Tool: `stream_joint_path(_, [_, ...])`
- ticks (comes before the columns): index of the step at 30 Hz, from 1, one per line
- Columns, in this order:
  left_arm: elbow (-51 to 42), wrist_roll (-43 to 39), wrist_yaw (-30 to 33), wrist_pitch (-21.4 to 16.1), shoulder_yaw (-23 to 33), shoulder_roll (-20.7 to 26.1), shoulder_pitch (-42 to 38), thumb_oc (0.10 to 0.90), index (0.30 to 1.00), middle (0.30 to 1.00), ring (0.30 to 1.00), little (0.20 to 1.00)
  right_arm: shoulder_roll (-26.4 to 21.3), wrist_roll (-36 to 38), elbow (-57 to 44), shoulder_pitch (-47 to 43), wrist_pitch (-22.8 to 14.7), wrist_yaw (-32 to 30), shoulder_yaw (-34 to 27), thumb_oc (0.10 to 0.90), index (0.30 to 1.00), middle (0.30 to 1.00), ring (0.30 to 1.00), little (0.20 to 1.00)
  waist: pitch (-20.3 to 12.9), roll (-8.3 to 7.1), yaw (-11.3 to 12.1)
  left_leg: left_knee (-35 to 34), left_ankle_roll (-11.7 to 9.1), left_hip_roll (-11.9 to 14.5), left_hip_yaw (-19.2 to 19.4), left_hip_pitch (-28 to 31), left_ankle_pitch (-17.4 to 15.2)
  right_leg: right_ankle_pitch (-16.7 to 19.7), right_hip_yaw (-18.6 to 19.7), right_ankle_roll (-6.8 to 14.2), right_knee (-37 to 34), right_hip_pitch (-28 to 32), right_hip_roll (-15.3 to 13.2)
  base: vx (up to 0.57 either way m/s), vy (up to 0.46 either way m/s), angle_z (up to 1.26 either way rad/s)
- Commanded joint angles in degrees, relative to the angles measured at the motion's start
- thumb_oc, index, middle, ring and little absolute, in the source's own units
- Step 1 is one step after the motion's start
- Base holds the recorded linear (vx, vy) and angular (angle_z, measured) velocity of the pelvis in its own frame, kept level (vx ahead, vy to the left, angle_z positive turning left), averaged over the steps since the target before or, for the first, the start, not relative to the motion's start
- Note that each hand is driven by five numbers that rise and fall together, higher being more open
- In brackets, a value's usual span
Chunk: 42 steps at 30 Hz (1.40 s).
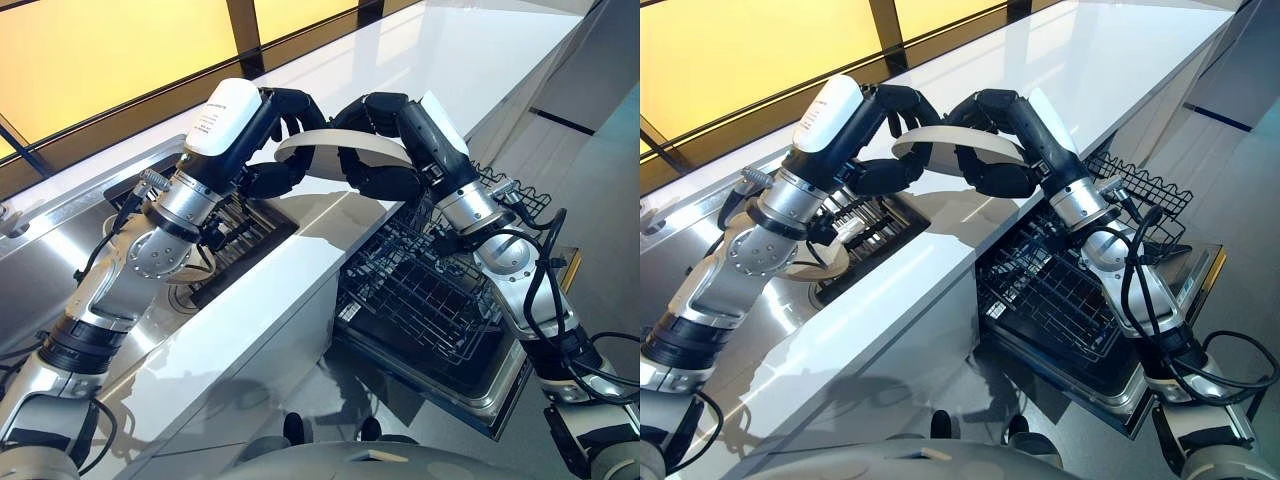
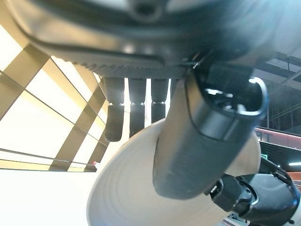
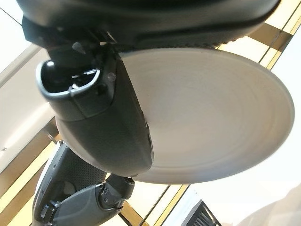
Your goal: Pick up plates and place into dishwasher.
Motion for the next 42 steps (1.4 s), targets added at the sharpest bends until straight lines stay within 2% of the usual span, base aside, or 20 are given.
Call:
stream_joint_path(1, [-2.9,2.7,11.2,-8.7,0.7,-0.9,-9.9,0.100,0.300,0.300,0.300,0.200,0.5,1.5,-0.9,-7.8,-2.8,-4.4,-1.4,0.100,0.300,0.300,0.300,0.200,-4.3,0.58,1.0,0.2,0.7,-2.8,0.9,3.0,-8.5,-8.8,-0.9,0.4,7.2,-0.7,4.1,0.00,0.000,0.00])
stream_joint_path(4, [-3.5,8.7,19.6,-10.8,3.0,-0.3,-9.4,0.100,0.300,0.300,0.300,0.200,0.3,1.1,0.2,-6.7,-2.7,-6.1,-2.8,0.100,0.300,0.300,0.300,0.200,-4.5,0.43,1.0,0.2,0.5,-2.8,0.8,2.8,-8.5,-8.7,-1.0,0.4,6.8,-0.7,4.1,0.00,0.000,0.00])
stream_joint_path(8, [-4.1,12.5,26.8,-10.6,5.9,0.8,-8.5,0.108,0.307,0.307,0.307,0.208,-1.2,-0.8,1.2,-5.1,-2.1,-7.9,-4.5,0.100,0.300,0.300,0.300,0.200,-4.8,0.34,0.9,0.1,0.3,-2.8,1.1,2.7,-8.6,-8.4,-1.1,0.3,6.1,-0.6,4.1,0.00,0.000,0.00])
stream_joint_path(9, [-4.0,11.6,26.9,-9.4,6.5,1.2,-8.3,0.309,0.479,0.479,0.479,0.409,-1.7,-1.4,1.7,-4.9,-2.3,-9.2,-5.1,0.100,0.300,0.300,0.300,0.200,-4.9,0.35,0.9,0.1,0.3,-2.7,1.1,2.7,-8.6,-8.3,-1.1,0.3,5.9,-0.6,4.1,0.00,0.000,0.00])
stream_joint_path(10, [-3.7,10.0,26.5,-7.9,7.1,1.6,-7.9,0.800,0.900,0.900,0.900,0.900,-2.2,-1.5,2.3,-4.6,-2.3,-10.8,-5.8,0.100,0.300,0.300,0.300,0.200,-4.9,0.37,0.9,0.1,0.2,-2.7,1.1,2.6,-8.6,-8.2,-1.1,0.4,5.8,-0.6,4.1,0.00,0.000,0.00])
stream_joint_path(14, [-1.7,3.6,23.2,-2.8,10.0,3.8,-5.5,0.800,0.900,0.900,0.900,0.900,-4.2,-5.6,4.8,-3.0,-4.3,-22.3,-11.0,0.100,0.300,0.300,0.300,0.200,-4.9,0.59,0.8,0.1,0.2,-2.5,1.3,2.8,-8.7,-8.3,-0.8,0.5,5.9,-0.6,4.4,0.00,0.000,0.00])
stream_joint_path(17, [0.4,1.6,22.2,-0.9,13.5,6.2,-3.0,0.800,0.900,0.900,0.900,0.900,-5.1,-6.1,6.9,-1.1,-5.1,-29.0,-15.9,0.100,0.300,0.300,0.300,0.200,-4.6,0.90,0.7,0.2,0.4,-2.5,1.5,3.0,-8.8,-8.4,-0.5,0.4,5.8,-0.4,4.5,0.00,0.000,0.00])
stream_joint_path(20, [2.9,0.8,21.7,1.4,17.0,9.2,-0.2,0.800,0.900,0.900,0.900,0.900,-5.9,-5.4,10.2,1.4,-5.6,-34.2,-19.9,0.100,0.300,0.300,0.300,0.200,-4.4,1.22,0.9,0.3,0.6,-2.5,1.7,3.3,-9.0,-8.6,-0.5,0.4,5.9,-0.3,4.5,0.00,0.000,0.00])
stream_joint_path(23, [5.1,0.3,20.9,3.1,20.1,11.9,2.6,0.800,0.900,0.900,0.900,0.900,-7.4,-5.1,13.4,3.8,-4.1,-37.0,-22.9,0.100,0.300,0.300,0.300,0.200,-4.3,1.48,1.0,0.5,0.8,-2.6,1.7,3.5,-9.2,-8.8,-0.6,0.3,5.9,0.0,4.5,0.01,-0.016,0.03])
stream_joint_path(27, [8.0,0.6,19.5,4.2,23.4,14.5,6.5,0.800,0.900,0.900,0.900,0.900,-9.5,-3.3,18.2,6.9,-1.1,-38.0,-25.8,0.100,0.300,0.300,0.300,0.200,-4.1,1.76,1.3,0.6,0.8,-2.6,1.7,3.8,-9.4,-9.1,-0.9,0.2,6.1,0.3,4.4,0.01,-0.015,0.01])
stream_joint_path(32, [11.1,2.5,17.8,5.7,26.0,16.9,9.8,0.800,0.900,0.900,0.900,0.900,-10.1,-0.9,25.2,9.8,0.5,-37.5,-27.3,0.100,0.300,0.300,0.300,0.200,-3.8,2.11,1.7,1.2,0.9,-2.5,1.5,3.8,-9.7,-9.7,-1.5,0.2,6.9,0.3,4.1,0.03,-0.042,-0.01])
stream_joint_path(42, [16.0,2.8,15.8,7.8,28.2,23.8,12.1,0.800,0.900,0.900,0.900,0.900,-10.0,-0.6,33.8,11.1,2.7,-32.2,-22.6,0.100,0.300,0.300,0.300,0.200,-3.1,2.89,2.9,2.1,0.7,-2.1,0.9,3.6,-10.0,-11.1,-4.2,0.0,9.2,0.1,3.0,0.05,-0.043,0.10])
